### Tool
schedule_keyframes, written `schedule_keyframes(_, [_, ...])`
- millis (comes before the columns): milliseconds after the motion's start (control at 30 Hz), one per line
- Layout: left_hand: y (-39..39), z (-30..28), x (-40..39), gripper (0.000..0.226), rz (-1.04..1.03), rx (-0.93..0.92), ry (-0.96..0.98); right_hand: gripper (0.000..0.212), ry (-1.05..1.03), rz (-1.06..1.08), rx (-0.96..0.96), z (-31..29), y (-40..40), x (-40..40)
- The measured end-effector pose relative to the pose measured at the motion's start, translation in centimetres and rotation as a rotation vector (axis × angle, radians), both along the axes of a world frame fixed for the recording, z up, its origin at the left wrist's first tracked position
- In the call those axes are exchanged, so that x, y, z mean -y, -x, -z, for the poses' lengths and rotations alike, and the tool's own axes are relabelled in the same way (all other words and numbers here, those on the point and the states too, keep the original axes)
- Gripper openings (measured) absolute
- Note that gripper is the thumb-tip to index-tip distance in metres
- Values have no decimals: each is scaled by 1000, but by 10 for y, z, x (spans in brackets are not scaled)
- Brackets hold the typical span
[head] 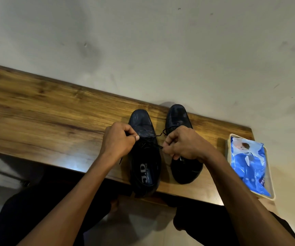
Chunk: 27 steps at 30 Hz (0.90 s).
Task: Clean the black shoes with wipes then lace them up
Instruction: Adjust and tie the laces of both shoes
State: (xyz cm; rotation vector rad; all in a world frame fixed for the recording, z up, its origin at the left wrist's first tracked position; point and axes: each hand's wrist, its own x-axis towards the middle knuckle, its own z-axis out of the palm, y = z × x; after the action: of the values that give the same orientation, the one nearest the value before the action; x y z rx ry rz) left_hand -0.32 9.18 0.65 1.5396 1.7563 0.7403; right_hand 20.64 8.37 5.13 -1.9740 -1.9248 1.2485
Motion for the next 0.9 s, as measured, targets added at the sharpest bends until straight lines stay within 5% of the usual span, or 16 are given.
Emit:
schedule_keyframes(233, [2,0,-2,5,-22,26,31,4,23,-7,-1,-1,-7,2])
schedule_keyframes(433, [5,2,-2,13,-56,187,138,9,-23,141,-358,-3,-11,7])
schedule_keyframes(667, [2,2,-1,17,-95,88,112,9,24,-59,-38,1,-12,11])
schedule_keyframes(900, [0,-3,0,12,-52,38,55,8,-29,-72,37,-1,-11,12])
